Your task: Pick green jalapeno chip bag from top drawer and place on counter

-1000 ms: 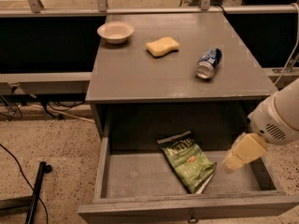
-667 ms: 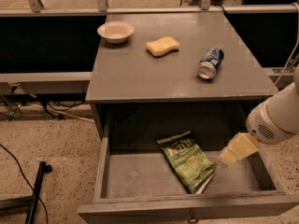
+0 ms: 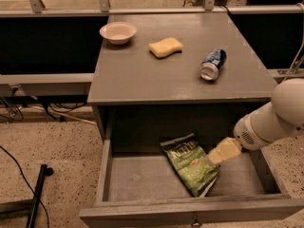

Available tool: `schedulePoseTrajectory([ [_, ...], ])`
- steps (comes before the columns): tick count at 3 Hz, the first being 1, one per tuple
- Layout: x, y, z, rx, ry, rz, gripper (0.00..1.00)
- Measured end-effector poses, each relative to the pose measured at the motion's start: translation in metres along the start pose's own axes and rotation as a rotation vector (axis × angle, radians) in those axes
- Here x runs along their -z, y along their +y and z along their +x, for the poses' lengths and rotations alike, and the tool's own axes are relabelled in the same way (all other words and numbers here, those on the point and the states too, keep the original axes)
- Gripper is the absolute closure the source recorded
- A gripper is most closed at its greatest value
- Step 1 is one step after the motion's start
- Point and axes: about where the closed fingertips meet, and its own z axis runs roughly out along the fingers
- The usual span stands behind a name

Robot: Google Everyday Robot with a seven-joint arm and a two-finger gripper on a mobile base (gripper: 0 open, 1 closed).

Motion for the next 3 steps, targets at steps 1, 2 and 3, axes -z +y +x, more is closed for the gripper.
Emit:
schedulePoseTrajectory([
  [1, -0.034, 0.000, -0.006, -0.029, 0.000, -0.018, 0.00],
  [2, -0.079, -0.003, 0.000, -0.061, 0.047, -0.015, 0.00],
  [3, -0.102, -0.012, 0.005, -0.079, 0.058, -0.004, 0.00],
])
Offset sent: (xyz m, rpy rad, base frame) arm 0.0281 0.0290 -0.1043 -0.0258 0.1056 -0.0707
